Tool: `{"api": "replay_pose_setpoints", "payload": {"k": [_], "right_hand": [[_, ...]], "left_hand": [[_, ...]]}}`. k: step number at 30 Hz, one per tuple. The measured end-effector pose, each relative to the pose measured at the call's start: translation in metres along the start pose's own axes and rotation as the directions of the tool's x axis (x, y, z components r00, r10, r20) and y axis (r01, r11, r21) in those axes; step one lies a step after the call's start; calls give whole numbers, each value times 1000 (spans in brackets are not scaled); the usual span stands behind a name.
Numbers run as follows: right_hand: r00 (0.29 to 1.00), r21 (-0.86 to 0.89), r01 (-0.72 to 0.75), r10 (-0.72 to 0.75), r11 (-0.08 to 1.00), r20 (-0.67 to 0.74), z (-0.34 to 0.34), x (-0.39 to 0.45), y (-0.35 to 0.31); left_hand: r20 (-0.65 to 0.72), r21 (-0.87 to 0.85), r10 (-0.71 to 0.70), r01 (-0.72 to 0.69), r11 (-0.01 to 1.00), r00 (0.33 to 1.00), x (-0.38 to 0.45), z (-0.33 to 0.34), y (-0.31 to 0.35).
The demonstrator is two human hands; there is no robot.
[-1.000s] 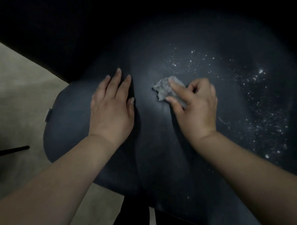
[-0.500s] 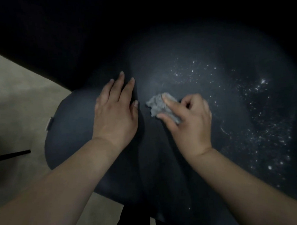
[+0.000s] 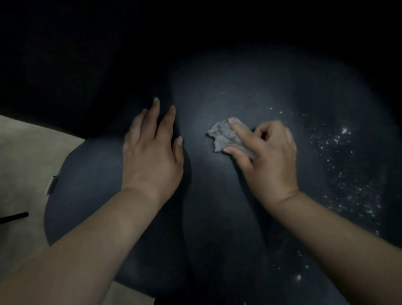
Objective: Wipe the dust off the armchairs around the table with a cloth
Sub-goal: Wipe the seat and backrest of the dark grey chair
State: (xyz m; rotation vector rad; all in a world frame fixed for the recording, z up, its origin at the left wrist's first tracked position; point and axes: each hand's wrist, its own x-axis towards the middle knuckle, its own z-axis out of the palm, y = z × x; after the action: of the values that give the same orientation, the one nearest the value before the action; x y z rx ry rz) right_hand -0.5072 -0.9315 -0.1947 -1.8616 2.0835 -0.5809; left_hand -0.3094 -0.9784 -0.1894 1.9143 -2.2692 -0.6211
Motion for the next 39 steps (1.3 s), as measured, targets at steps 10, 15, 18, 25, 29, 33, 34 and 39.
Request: {"api": "replay_pose_setpoints", "payload": {"k": [10,15,18,25,29,33,34,39], "right_hand": [[995,10,104,-104,994,5,14,33,-16],[999,-47,-37,35,998,-36,2,42,8],[970,-35,-223,218,974,-105,11,83,-2],[990,-42,112,-108,993,91,-5,20,-1],[986,-60,-150,145,987,-78,-23,51,49],[983,-10,-168,167,986,-78,-21,24,45],[991,-24,-125,124,992,-57,-22,8,40],[973,-13,-203,200,979,-119,-35,21,67]], "left_hand": [[4,18,6,-6,1000,1000,0,1,0],[4,20,3,-3,1000,1000,1,-1,3],[-12,33,-5,5,999,1000,3,0,5],[27,56,-4,2,998,1000,3,0,16],[77,98,62,-69,993,995,6,3,32],[81,95,76,-84,992,994,20,9,54],[83,94,75,-83,992,994,22,10,59],[99,89,116,-124,988,988,27,15,73]]}}
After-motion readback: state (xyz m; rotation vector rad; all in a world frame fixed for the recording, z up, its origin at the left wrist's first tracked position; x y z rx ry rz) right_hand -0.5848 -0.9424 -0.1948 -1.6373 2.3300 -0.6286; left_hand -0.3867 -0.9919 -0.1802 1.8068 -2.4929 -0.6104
